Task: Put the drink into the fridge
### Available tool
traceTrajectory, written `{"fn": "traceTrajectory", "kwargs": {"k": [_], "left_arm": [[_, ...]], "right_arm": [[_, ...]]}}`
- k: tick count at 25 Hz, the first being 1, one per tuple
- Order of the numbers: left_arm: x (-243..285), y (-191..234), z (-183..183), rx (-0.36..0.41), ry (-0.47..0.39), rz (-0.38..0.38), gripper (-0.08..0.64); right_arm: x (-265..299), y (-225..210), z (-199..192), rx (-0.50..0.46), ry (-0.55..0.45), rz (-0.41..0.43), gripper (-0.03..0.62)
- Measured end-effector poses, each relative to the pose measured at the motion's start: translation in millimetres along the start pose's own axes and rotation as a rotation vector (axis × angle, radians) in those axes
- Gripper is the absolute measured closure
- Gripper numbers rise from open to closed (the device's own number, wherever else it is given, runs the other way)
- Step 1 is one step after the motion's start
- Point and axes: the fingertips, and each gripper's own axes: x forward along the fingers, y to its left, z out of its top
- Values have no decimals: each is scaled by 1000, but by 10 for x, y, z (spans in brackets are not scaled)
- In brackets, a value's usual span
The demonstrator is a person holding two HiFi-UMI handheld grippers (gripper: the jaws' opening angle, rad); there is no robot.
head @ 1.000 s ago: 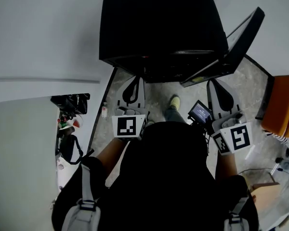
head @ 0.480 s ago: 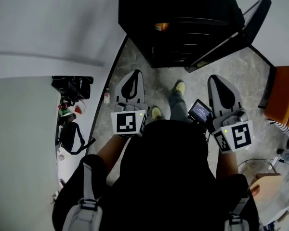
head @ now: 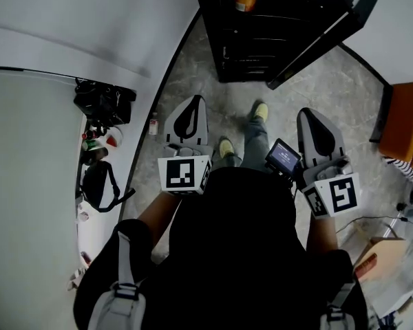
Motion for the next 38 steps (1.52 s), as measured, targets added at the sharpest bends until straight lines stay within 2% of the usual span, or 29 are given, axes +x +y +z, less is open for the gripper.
{"fn": "traceTrajectory", "kwargs": {"k": [5, 13, 24, 31, 38], "left_arm": [[-270, -54, 72, 4, -21, -8, 546], [-424, -299, 195, 18, -33, -45, 546], [-631, -857, 190, 22, 5, -72, 546], [-967, -1322, 144, 30, 14, -87, 546], [-1384, -1651, 55, 59, 0, -82, 546]], "right_arm": [[-203, 196, 72, 25, -63, 5, 580], [-433, 267, 38, 45, -94, 2, 580], [-1034, 44, -109, 68, -46, -37, 580], [-1583, -34, -257, 76, -37, -58, 580], [-2057, 46, -410, 81, -52, -45, 580]]}}
